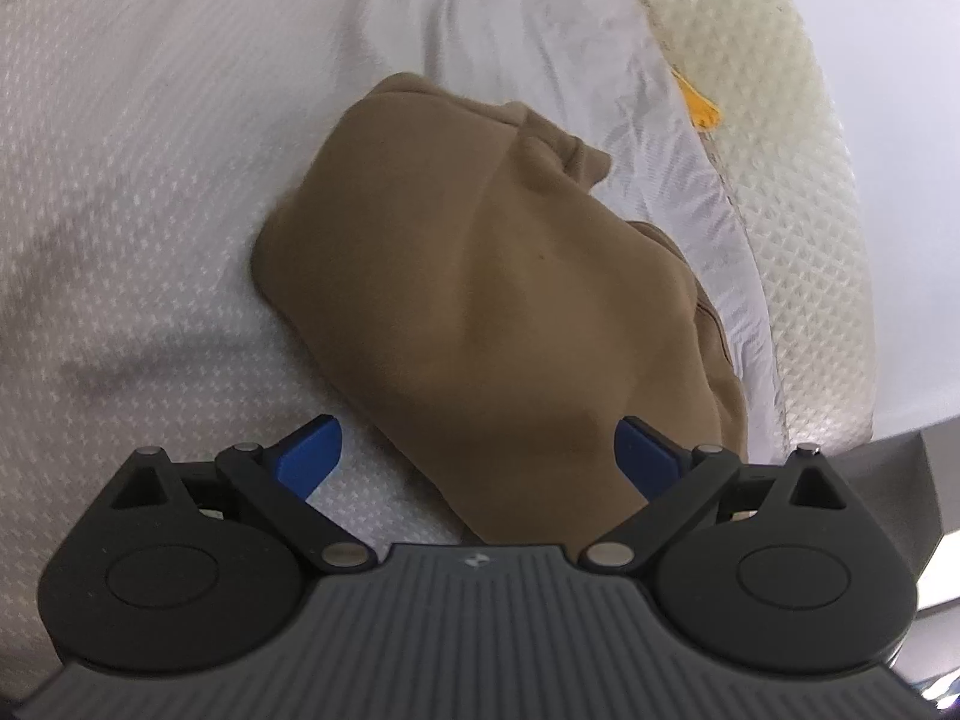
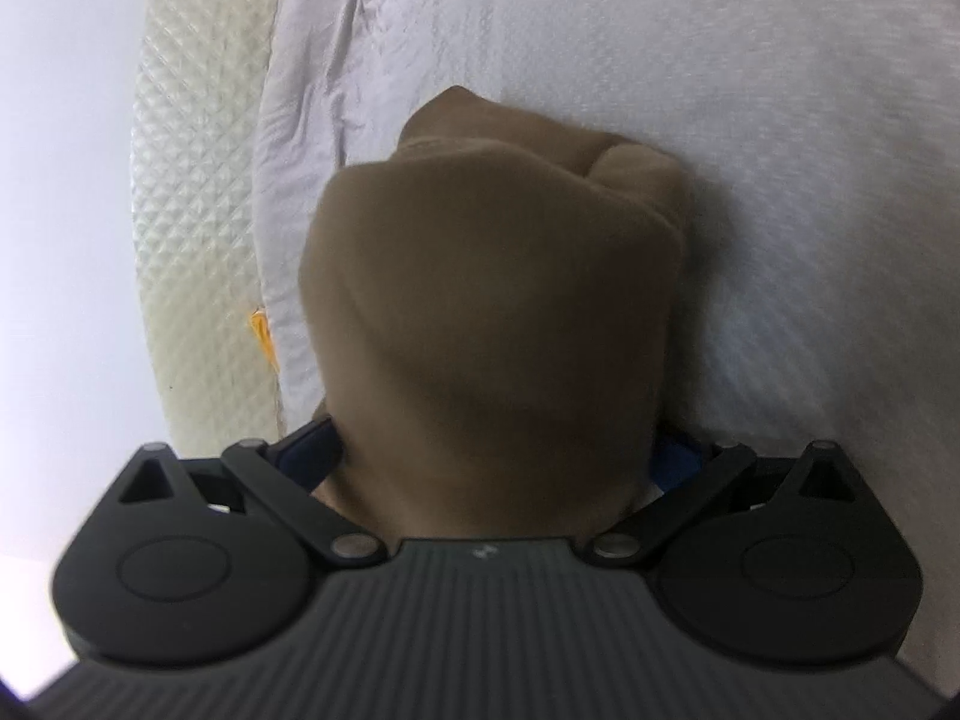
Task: Fold large clothes
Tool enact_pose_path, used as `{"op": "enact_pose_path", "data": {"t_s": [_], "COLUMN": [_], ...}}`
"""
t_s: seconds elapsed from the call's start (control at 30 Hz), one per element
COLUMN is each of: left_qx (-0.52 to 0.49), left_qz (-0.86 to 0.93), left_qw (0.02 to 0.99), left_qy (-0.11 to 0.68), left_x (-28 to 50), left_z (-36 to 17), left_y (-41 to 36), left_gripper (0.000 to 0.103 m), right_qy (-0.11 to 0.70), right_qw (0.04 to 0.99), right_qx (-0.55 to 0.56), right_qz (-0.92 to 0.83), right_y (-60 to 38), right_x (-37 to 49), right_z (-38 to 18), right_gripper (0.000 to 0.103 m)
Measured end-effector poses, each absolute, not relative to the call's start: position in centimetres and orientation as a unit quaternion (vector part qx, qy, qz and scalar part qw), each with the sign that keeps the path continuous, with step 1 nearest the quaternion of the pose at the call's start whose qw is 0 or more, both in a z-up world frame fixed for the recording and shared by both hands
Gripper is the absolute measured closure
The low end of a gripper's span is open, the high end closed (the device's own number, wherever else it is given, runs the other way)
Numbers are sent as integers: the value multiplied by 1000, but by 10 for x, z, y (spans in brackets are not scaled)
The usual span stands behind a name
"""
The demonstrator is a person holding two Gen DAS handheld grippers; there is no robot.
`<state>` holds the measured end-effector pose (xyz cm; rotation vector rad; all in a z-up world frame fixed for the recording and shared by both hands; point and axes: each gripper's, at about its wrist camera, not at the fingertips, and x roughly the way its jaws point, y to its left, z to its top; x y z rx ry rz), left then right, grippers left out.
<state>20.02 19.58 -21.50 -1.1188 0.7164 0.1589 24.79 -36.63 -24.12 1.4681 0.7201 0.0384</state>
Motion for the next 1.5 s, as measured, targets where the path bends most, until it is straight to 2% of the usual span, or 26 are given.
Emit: {"op": "enact_pose_path", "data": {"t_s": [0.43, 0.6, 0.73, 0.77, 1.0, 1.07, 1.13, 1.17, 1.33, 1.5], "left_qx": [-632, -649, -634, -631, -585, -561, -534, -525, -500, -518], "left_qz": [60, 78, 94, 100, 124, 123, 121, 120, 118, 116], "left_qw": [715, 708, 716, 718, 749, 769, 790, 797, 813, 802], "left_qy": [292, 267, 277, 276, 284, 279, 275, 273, 274, 276], "left_x": [206, 220, 237, 238, 245, 247, 249, 250, 254, 248], "left_z": [-256, -265, -265, -264, -253, -244, -234, -231, -224, -229], "left_y": [211, 217, 213, 212, 211, 207, 202, 199, 195, 203], "left_gripper": [4, 5, 5, 7, 37, 43, 48, 50, 51, 49], "right_qy": [275, 278, 279, 281, 282, 281, 284, 285, 283, 268], "right_qw": [709, 713, 722, 722, 722, 726, 730, 732, 762, 787], "right_qx": [646, 642, 633, 632, 631, 628, 622, 618, 581, 554], "right_qz": [64, 56, 33, 22, 16, 17, 18, 19, 27, 42], "right_y": [-367, -365, -365, -366, -365, -365, -365, -366, -363, -359], "right_x": [248, 250, 252, 252, 268, 272, 272, 271, 265, 263], "right_z": [-229, -231, -231, -232, -236, -235, -231, -230, -216, -203], "right_gripper": [0, 0, 2, 2, 2, 7, 19, 21, 39, 43]}}
